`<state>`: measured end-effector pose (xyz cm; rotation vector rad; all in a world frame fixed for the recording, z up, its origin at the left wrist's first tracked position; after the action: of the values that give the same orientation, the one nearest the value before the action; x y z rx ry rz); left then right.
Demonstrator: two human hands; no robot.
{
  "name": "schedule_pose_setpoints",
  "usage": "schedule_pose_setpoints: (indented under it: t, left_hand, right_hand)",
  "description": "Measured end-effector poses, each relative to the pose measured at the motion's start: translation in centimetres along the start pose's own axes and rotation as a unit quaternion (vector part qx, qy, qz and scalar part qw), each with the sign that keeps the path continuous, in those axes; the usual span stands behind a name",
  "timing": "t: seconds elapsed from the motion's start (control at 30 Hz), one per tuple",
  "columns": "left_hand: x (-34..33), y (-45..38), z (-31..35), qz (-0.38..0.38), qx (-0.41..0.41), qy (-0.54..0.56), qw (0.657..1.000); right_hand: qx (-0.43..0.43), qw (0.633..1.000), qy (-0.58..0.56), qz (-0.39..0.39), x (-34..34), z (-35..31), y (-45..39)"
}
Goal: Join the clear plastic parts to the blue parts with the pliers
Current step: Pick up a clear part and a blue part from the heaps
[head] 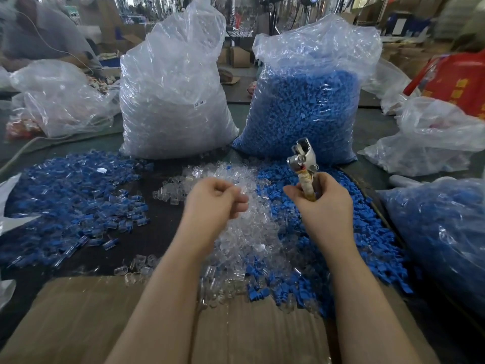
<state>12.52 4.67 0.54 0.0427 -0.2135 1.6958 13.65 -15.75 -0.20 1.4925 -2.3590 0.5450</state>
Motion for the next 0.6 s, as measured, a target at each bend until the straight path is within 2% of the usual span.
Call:
schedule_pose_setpoints:
  t: [0.07, 0.2, 0.43, 0.6]
  left_hand:
    - [-2.1, 0.5, 0.2, -0.029, 0.033, 0.104, 0.994]
    - [-3.8, 1.0, 0.4, -0.004, 0.070, 0.257, 0.964]
    - [-3.8, 1.1, 0.6, 0.008, 0.082, 0.308, 0.948]
    - [-3.7, 1.1, 0.7, 0.036, 0.085, 0.319, 0.943]
  right_hand:
    - [0.017, 0.998, -0.058, -0.017, -0.4, -0.6, 0.5]
    - [0.040, 0.992, -0.110, -0.054, -1.2, -1.5, 1.3]
    - [0.043, 0.988, -0.132, -0.066, -1.8, -1.8, 1.9]
    - [0.056, 0.982, -0.137, -0.114, -2.0, -2.0, 2.0]
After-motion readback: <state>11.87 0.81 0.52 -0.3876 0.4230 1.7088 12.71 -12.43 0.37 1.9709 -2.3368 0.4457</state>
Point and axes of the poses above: each hand's wrist, its own y-axis away from the middle knuckle, its own x-axis out of the back of the hand, z = x × y, the point moved 4 cm from there along -y, towards the middle knuckle, and after that the axes turned 10 degrees about -x, right-handed, at the moved point
